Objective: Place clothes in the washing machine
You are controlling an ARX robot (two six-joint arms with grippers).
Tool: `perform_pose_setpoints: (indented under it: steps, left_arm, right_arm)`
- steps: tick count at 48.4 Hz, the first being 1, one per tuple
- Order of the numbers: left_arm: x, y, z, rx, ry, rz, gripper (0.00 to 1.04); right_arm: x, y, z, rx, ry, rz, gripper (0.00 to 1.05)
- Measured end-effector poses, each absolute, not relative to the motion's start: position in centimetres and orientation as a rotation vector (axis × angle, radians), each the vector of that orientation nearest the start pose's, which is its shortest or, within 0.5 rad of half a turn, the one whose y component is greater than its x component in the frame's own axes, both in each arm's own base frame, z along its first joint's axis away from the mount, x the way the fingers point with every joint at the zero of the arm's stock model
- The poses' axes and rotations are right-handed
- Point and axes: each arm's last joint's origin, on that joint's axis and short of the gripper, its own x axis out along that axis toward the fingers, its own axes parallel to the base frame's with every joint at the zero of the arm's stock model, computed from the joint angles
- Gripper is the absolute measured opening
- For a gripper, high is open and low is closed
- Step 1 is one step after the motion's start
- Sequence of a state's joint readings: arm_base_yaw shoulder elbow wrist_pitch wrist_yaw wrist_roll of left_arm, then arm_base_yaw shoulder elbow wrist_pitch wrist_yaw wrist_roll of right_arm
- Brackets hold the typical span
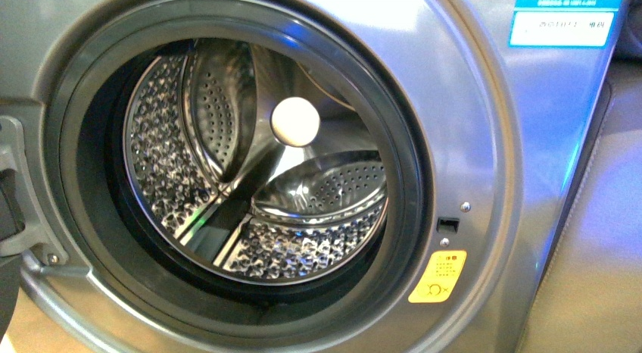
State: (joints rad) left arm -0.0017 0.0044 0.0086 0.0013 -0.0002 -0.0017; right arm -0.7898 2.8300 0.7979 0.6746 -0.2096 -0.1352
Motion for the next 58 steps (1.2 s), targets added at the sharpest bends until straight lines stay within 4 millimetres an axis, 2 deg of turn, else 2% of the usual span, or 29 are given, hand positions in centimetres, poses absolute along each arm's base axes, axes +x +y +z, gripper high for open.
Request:
perform_pose_setpoints:
  steps: [15, 32, 42, 47, 58]
  left_arm:
    - [9.7, 0.0, 16.6, -0.002, -0.006, -0.002, 0.98]
    - [9.7, 0.0, 16.6, -0.002, -0.006, -0.002, 0.98]
    - [9.7, 0.0, 16.6, -0.002, -0.006, -0.002, 0.98]
    - [9.7, 0.0, 16.6, -0.002, -0.006, -0.002, 0.98]
    - [9.7, 0.0, 16.6, -0.002, -0.006, -0.002, 0.98]
  right_arm:
    - [17.2, -16.4, -16.6, 0.533, 1.242, -0.411, 0.97]
    - [17.0, -16.8, -17.0, 0.533, 1.255, -0.423, 0.97]
    - [16.8, -17.1, -17.0, 0.506, 1.262, -0.454, 0.71]
    - [16.6, -17.3, -16.8, 0.495, 1.251, -0.473, 0.55]
    - [16.8, -18.0, -14.7, 0.453, 1.178, -0.506, 0.25]
